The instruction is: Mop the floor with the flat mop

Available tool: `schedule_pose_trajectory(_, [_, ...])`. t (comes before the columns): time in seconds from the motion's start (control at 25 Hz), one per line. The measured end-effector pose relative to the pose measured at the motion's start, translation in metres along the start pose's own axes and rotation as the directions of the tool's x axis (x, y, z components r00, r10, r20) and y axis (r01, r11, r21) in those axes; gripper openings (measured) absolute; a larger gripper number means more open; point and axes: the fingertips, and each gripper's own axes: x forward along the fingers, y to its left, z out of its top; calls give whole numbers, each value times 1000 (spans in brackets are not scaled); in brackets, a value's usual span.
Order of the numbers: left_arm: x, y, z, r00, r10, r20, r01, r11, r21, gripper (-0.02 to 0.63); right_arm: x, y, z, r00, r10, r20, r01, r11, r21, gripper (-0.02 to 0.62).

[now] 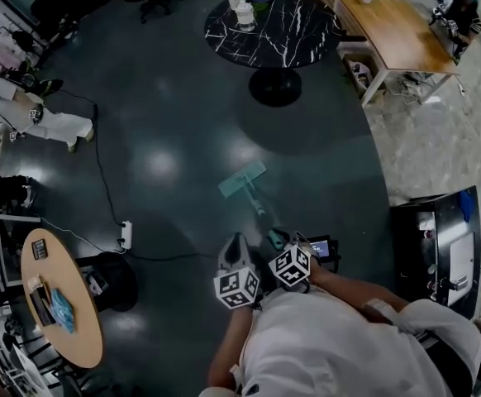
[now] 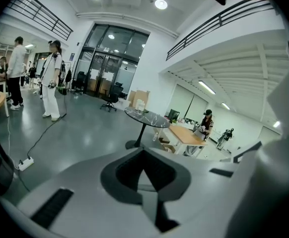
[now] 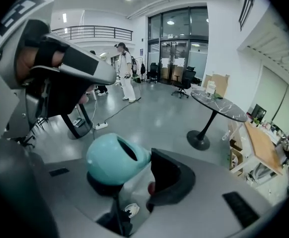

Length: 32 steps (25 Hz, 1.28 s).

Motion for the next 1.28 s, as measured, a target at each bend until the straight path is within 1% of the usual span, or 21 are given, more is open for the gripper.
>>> schedule_pose_trajectory(0.12, [14,24,9,1000,13,2,-13,1000,-3,5,20,-9,18,1000,-14,7,14,1000,21,121])
schedule_pose_trajectory(0.2, [25,40,20,1000,15,6,-15,1000,-12,5,37,-13,34,1000,-26,9,26,1000,18,120])
schedule_pose_trajectory(0.36, [45,72,46,1000,16,23,-15,999,-29,5,81,-21,75,999,-48,16,48,999,6,120])
schedule_pose_trajectory(0.52, [59,106,69,999,9,33,-8,999,-36,5,125,-30,120,997,-74,18,73,997,16,120])
schedule_pose_trajectory(0.76, [72,157,96,999,-12,35,13,999,-50,5,183,-43,174,994,-112,16,112,993,27,120])
schedule_pose_trajectory(0.96, [83,188,110,999,-46,26,47,998,-50,5,224,-52,205,989,-148,20,147,987,63,120])
schedule_pose_trajectory(1.12, [93,203,123,999,-37,27,38,999,-18,5,253,-61,228,986,-164,25,163,986,39,120])
schedule_pose_trajectory(1.28, [89,206,125,999,-18,44,20,998,-61,5,264,-74,235,985,-169,17,169,985,20,120])
